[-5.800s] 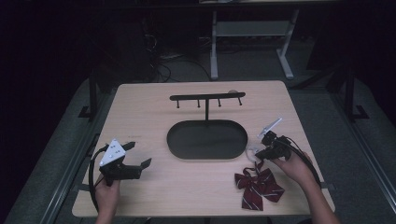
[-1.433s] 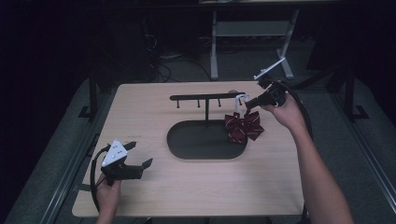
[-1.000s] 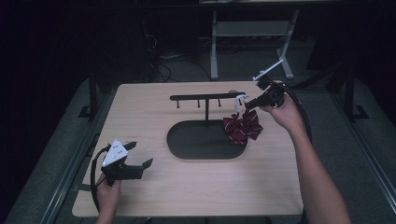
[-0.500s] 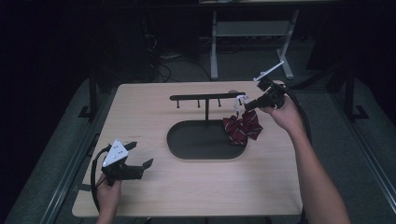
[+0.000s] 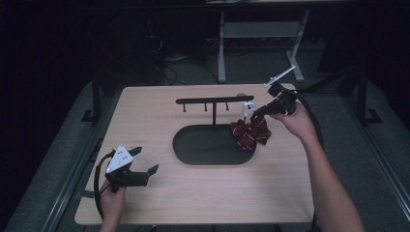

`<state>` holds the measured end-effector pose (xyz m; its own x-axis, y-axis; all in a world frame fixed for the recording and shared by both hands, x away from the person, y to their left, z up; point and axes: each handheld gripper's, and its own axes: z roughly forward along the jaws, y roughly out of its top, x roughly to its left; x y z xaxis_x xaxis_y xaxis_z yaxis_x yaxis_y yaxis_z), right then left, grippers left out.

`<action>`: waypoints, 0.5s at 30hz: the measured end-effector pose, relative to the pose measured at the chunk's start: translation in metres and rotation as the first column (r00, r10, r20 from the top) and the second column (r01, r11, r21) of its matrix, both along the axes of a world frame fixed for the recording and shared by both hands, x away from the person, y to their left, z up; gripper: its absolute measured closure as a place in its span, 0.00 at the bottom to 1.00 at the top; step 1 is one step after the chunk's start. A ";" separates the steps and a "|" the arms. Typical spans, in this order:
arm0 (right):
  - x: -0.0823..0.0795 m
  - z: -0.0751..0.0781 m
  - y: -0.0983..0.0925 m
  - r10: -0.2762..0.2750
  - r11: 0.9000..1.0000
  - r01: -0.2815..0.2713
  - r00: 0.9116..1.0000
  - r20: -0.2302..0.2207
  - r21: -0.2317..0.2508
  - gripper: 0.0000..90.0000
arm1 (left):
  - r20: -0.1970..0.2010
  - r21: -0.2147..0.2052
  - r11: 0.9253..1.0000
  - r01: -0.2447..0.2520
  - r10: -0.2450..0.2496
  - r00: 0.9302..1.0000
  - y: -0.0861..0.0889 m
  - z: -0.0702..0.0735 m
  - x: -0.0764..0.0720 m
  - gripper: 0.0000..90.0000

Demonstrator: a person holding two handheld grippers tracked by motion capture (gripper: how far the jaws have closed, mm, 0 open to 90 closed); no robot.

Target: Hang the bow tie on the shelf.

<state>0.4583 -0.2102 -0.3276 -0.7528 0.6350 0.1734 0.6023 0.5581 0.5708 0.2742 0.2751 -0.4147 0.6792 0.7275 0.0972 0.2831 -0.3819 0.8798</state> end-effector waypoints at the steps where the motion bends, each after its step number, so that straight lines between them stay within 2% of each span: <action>1: -0.001 0.000 -0.001 -0.003 1.000 0.003 1.000 -0.002 0.006 0.89 | 0.000 0.001 1.000 0.000 0.000 1.000 0.000 0.000 0.000 0.14; 15: -0.006 -0.013 -0.009 0.001 0.999 0.000 1.000 -0.023 0.038 0.80 | 0.000 0.001 1.000 0.002 -0.002 1.000 0.000 0.000 0.000 0.14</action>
